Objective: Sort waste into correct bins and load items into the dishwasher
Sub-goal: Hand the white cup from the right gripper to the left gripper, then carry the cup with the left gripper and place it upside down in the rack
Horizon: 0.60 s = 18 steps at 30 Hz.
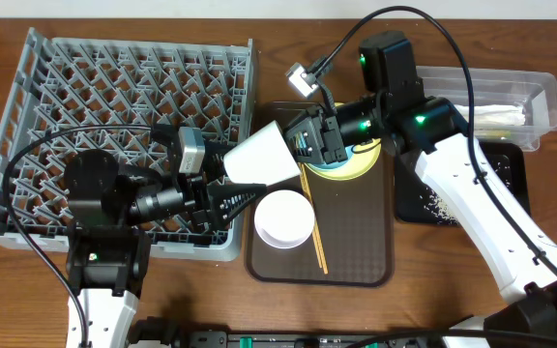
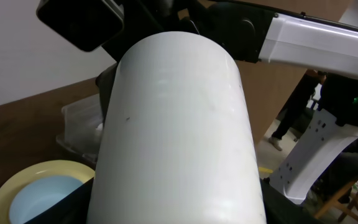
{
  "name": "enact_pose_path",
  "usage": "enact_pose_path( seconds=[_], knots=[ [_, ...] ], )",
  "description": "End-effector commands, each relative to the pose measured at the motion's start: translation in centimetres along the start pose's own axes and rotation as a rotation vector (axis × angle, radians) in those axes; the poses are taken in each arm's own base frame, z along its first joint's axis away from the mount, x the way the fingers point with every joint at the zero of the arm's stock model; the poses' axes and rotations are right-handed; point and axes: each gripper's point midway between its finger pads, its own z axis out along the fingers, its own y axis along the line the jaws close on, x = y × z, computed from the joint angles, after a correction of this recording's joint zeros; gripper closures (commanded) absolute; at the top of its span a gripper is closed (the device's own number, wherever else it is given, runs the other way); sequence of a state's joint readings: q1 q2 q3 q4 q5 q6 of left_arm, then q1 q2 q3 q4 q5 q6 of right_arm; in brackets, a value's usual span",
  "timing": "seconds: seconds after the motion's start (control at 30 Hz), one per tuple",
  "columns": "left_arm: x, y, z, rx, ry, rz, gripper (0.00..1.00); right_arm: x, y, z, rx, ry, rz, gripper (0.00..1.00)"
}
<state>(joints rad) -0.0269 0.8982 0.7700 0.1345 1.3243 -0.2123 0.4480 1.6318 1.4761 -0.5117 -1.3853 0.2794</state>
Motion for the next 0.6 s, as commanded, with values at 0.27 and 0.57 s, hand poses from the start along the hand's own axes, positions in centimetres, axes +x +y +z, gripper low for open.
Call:
enact_pose_path(
  seconds=[0.27, 0.57],
  knots=[
    [-0.5, 3.4, -1.7, -0.167, -0.031, -0.04, 0.42, -1.2, -3.1, -3.3, 0.151, -0.085, 0.017, 0.44],
    [6.2, 13.3, -7.9, -0.808, 0.069, -0.33, 0.45, 2.5, -13.6, -11.1, 0.826, -0.108, 0.245, 0.41]
  ],
)
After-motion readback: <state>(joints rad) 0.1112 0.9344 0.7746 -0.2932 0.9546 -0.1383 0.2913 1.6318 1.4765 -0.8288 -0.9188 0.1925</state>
